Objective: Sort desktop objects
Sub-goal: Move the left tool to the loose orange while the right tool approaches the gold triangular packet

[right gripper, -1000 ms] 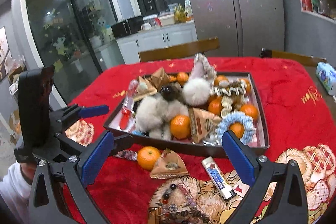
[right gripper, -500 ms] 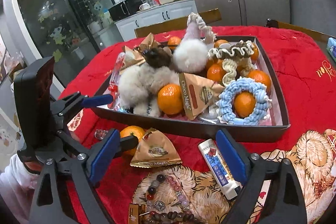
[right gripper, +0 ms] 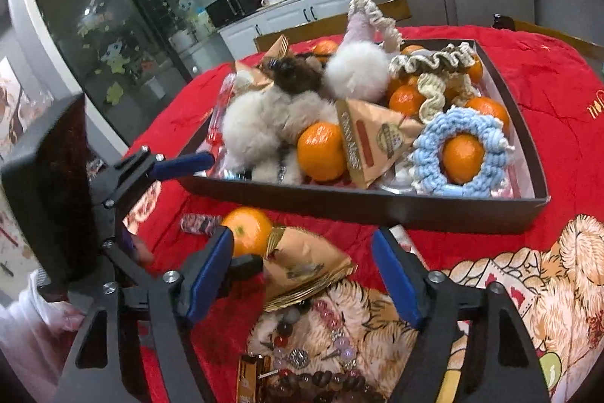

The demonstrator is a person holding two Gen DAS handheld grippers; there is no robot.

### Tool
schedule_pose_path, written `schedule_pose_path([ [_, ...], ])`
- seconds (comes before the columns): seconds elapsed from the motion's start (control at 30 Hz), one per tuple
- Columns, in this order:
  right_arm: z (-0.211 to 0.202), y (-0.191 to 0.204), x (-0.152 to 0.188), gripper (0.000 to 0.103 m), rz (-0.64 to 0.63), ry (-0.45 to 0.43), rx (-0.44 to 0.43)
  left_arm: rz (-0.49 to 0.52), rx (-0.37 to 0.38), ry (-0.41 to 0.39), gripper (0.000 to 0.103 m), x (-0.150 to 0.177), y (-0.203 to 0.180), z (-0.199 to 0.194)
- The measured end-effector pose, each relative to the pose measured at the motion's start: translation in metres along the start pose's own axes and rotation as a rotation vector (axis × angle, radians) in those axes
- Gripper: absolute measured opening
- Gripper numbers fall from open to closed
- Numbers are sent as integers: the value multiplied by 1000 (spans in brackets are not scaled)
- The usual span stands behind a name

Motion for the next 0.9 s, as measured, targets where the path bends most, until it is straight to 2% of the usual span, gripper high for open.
schedule_pose_path([
  [0.1,0,-2,3,65,9,12,-10,49,-14,-7,100,0,-10,-1],
  [0.27,-4,-9,3,56,31,5,-14,56,-7,-17,96,1,-10,-5],
  [0.4,-7,-12,5,44,24,7,17,74,-15,-27,88,1,-11,-7],
  [0.53,-1,-11,12,44,7,36,15,50,-12,-43,76,0,-5,-10],
  [0.77,0,-5,16,42,-61,37,57,41,-16,-59,65,1,-3,-16],
  [0.83,0,-6,16,42,-59,38,57,40,30,-58,51,2,-6,-18],
  [0.9,-1,-7,16,42,-60,36,65,32,87,2,48,5,-11,-11],
])
Point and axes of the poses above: each gripper's, at about its wrist camera, not at the fingertips, and z roughly the way its jaws point, y to its left, x to its underside, the point moved 3 cm from there along z, roughly the way its jaws point, and after that the axes turned 2 degrees about x, right-handed, at the moved point
